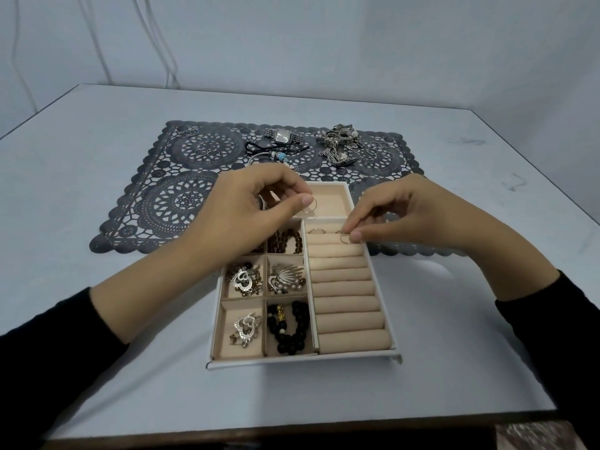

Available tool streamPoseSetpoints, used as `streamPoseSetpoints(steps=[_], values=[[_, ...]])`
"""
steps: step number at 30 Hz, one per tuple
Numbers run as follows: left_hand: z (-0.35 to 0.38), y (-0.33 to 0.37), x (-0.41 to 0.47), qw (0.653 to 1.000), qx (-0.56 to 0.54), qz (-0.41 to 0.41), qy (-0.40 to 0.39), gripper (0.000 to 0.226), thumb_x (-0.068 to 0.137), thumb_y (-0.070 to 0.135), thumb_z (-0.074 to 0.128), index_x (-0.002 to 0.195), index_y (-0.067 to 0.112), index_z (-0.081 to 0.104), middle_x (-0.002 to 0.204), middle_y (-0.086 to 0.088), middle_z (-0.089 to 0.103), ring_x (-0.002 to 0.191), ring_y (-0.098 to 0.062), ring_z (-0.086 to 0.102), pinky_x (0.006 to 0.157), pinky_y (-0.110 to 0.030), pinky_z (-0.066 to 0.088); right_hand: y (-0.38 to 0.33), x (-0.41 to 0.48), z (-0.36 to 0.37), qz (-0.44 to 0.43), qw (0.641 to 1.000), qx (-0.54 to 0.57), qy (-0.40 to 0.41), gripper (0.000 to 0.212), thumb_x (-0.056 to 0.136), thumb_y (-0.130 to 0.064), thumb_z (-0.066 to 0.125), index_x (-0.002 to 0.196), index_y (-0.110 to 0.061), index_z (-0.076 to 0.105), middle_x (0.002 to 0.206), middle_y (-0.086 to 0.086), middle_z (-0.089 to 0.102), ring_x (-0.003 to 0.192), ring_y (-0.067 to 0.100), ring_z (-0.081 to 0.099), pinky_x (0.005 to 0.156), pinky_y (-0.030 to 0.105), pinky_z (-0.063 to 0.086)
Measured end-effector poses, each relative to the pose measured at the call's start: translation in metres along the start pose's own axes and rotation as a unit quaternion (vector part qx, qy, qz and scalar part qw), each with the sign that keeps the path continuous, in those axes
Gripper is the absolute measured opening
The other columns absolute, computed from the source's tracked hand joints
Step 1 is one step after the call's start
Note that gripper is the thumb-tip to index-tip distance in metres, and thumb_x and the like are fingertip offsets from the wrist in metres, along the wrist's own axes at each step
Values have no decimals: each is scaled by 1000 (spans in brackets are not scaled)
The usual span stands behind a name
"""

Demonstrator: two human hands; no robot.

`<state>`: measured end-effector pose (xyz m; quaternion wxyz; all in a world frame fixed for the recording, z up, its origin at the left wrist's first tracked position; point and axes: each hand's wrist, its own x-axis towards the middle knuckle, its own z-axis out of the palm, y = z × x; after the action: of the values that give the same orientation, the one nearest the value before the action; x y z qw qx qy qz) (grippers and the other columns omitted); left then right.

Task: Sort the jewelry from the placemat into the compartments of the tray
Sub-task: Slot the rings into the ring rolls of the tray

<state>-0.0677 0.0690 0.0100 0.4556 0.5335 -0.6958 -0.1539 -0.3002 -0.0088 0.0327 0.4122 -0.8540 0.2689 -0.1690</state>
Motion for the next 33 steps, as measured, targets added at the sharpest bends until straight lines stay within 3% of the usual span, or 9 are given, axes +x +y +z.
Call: streamPoseSetpoints(steps=[3, 8, 11, 15, 26, 30, 33], values=[[2, 0, -1, 1000, 2, -1, -1, 6, 87, 25, 72, 91, 21, 72, 81, 9, 69, 75, -3, 62, 68, -12, 44, 1, 1, 0, -7, 999, -30, -10, 13, 77, -21, 77, 90, -19, 77, 81, 1, 71, 75, 25, 64, 71, 50, 54], [4, 1, -2, 1000, -1, 0, 1, 4, 86, 21, 73, 90, 20, 73, 79, 9, 69, 74, 2, 61, 69, -8, 43, 1, -1, -2, -6, 999, -40, -11, 18, 75, -37, 76, 91, -27, 76, 84, 0, 71, 77, 35, 65, 66, 60, 52], [4, 1, -1, 1000, -1, -1, 1, 5, 86, 22, 73, 90, 20, 73, 79, 10, 69, 74, 1, 61, 69, -8, 43, 2, 0, -2, 18, 1000, -23, -11, 29, 75, -54, 71, 94, -32, 75, 86, 8, 72, 78, 52, 61, 63, 68, 49], [4, 0, -2, 1000, 3, -2, 2, 6, 86, 23, 73, 91, 20, 73, 79, 11, 69, 74, 1, 61, 69, -8, 43, 0, 4, 1, 13, 999, -30, 1, 20, 76, -39, 73, 90, -26, 76, 85, 6, 73, 83, 37, 66, 73, 59, 52], [4, 2, -2, 1000, -1, -6, 0, 4, 85, 21, 74, 90, 19, 73, 78, 12, 68, 74, 1, 62, 69, -7, 44, -1, 3, 0, 11, 1000, -24, -5, 26, 71, -46, 74, 89, -27, 76, 84, 8, 72, 82, 46, 63, 69, 63, 51], [4, 1, -2, 1000, 3, -3, -2, 4, 86, 22, 73, 89, 20, 73, 79, 11, 69, 75, 2, 62, 69, -8, 44, -2, 3, 0, 12, 999, -42, -6, 17, 75, -31, 76, 89, -21, 76, 83, 2, 73, 82, 29, 67, 78, 54, 52], [4, 1, -2, 1000, 4, -7, -2, 5, 85, 22, 74, 89, 20, 73, 79, 11, 69, 74, 1, 62, 69, -7, 43, -1, 4, 1, 18, 999, -41, -5, 15, 76, -28, 77, 89, -22, 76, 83, 3, 72, 82, 31, 66, 76, 55, 52]])
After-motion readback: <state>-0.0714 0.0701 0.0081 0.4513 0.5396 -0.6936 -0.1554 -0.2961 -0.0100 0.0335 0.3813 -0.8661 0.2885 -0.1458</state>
